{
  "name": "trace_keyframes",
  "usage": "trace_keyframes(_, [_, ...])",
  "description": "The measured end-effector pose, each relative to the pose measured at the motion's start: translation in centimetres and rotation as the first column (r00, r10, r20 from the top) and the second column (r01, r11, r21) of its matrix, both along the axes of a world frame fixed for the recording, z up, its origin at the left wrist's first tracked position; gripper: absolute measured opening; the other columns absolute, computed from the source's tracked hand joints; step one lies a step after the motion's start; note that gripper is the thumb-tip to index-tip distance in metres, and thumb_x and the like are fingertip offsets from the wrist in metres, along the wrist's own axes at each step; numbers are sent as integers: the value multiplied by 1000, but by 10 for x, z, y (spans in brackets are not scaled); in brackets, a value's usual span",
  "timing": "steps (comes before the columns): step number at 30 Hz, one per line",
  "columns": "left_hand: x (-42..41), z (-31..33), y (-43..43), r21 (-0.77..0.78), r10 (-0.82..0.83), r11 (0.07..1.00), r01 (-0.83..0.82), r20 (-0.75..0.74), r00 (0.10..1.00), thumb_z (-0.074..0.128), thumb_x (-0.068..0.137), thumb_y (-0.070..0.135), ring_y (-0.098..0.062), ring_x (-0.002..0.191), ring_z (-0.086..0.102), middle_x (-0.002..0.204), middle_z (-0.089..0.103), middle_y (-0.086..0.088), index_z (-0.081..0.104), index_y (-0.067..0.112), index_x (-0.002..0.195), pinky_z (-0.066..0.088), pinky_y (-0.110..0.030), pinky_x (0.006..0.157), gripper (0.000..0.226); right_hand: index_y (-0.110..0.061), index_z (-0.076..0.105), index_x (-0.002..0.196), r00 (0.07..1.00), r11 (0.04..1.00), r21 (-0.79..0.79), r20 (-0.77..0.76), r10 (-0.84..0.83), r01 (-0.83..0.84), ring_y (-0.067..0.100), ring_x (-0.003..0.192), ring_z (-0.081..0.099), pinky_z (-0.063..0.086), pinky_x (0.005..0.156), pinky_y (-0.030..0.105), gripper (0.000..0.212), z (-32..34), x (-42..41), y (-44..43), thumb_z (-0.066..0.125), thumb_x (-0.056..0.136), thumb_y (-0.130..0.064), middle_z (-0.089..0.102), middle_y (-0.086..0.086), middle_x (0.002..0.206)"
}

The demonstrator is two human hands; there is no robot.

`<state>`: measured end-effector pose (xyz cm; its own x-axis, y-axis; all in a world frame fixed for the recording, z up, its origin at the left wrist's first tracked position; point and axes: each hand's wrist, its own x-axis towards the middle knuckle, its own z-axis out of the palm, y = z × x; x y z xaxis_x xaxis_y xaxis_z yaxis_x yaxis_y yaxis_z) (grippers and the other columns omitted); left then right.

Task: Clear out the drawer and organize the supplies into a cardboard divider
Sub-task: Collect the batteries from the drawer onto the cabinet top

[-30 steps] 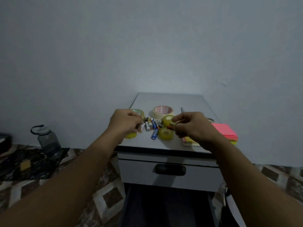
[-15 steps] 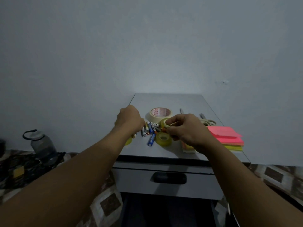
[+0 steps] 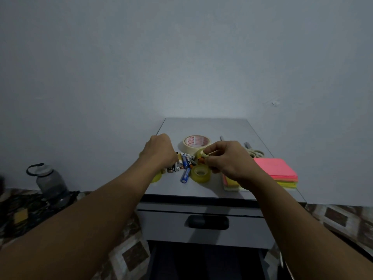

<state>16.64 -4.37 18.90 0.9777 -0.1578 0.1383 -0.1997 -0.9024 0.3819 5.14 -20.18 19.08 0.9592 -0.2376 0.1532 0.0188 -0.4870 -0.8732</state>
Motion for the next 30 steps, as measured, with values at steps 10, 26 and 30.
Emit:
trace_keyframes(10, [-4,-1,24,-186,-29,981,53,130,991,72,82,27,-22,76,65,84,68,-6,71,10,85,58,-34,69,17,-18,71,90,998,991,-114,-6,-69,68,23,92,69,59,82,46,15,-6,32,8,79,78,-21,72,5,98])
trace_keyframes(26, [-6,-38,78,-399,26,917,21,112,993,65,86,33,-23,109,56,126,56,-5,65,26,112,44,-30,85,26,-3,70,86,980,851,-486,79,-183,198,23,82,57,40,57,25,17,-18,85,56,64,91,-19,65,12,89])
trace_keyframes(30, [-5,-39,79,-412,25,911,25,115,993,65,86,32,-22,107,56,124,57,-4,65,25,111,43,-30,84,27,-2,68,80,979,821,-535,79,-187,200,24,77,56,38,55,23,19,-22,90,56,63,91,-17,62,12,82])
